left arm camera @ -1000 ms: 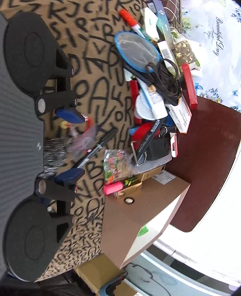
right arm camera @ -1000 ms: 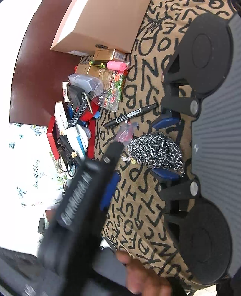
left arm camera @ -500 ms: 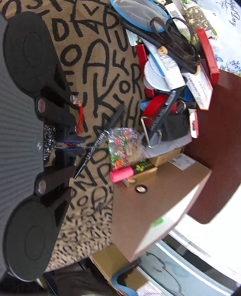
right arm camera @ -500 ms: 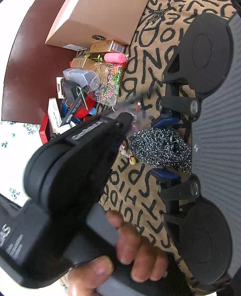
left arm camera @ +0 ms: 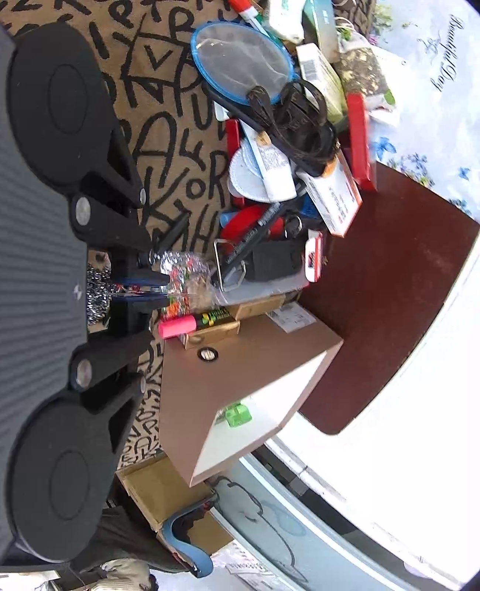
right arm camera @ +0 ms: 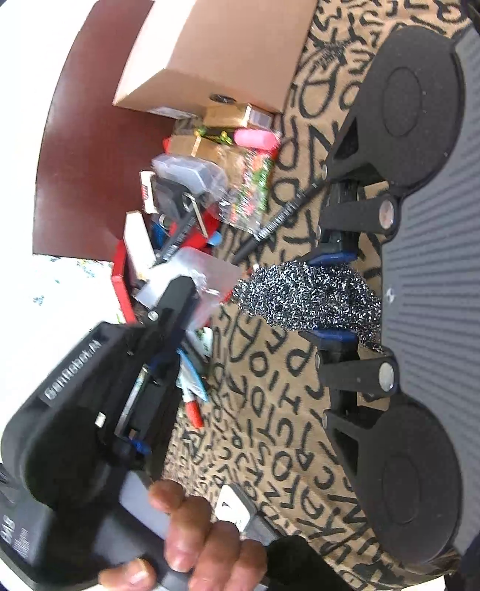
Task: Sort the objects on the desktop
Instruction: 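Carry the steel wool scrubber into the cardboard box with both tools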
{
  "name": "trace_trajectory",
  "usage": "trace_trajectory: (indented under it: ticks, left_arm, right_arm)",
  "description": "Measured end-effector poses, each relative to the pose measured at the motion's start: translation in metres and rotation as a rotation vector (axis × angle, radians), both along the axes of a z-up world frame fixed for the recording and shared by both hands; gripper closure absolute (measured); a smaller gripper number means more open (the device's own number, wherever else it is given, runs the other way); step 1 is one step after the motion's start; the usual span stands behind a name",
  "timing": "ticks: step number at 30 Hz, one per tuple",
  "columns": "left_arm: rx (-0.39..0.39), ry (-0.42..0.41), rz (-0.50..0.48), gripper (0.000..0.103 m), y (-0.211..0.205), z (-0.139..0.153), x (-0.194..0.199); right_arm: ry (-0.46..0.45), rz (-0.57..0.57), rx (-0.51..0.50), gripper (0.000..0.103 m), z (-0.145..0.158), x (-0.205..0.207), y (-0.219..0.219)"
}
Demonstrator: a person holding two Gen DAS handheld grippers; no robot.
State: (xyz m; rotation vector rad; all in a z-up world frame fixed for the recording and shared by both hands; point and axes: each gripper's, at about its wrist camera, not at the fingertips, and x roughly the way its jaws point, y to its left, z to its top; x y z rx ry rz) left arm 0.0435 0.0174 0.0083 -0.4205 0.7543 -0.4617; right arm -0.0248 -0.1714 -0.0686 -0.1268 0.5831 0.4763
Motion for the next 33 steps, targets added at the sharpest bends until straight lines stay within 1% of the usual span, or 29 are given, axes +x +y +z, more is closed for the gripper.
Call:
trace_trajectory:
  ticks: [9, 13, 18, 21, 25, 28, 33]
  left_arm:
    - [-0.002, -0.114, -0.066, 0.101, -0.029, 0.041, -0.001]
    - [-0.028, -0.153, -0.123, 0.101, -0.050, 0.061, 0.002]
    - [-0.024, -0.185, -0.214, 0.101, -0.089, 0.077, 0.004]
    - [-0.023, -0.201, -0.235, 0.101, -0.107, 0.086, 0.011]
    - [-0.065, -0.192, -0.272, 0.101, -0.124, 0.096, 0.022]
    - [-0.061, -0.210, -0.269, 0.101, -0.136, 0.102, 0.030]
    - [-0.080, -0.236, -0.262, 0.101, -0.150, 0.115, 0.053]
  right_arm:
    - [-0.105, -0.054, 0.017, 0.071, 0.037, -0.004, -0.024]
    - [-0.152, -0.082, 0.033, 0.071, 0.057, -0.002, -0.040]
    - [-0.212, -0.111, 0.033, 0.071, 0.073, 0.001, -0.052]
    - [-0.234, -0.138, 0.026, 0.071, 0.078, 0.005, -0.062]
    - [-0.264, -0.183, 0.014, 0.071, 0.085, 0.010, -0.081]
    - [-0.293, -0.217, 0.004, 0.071, 0.093, 0.016, -0.096]
    - [-0.340, -0.264, -0.013, 0.071, 0.109, 0.036, -0.119]
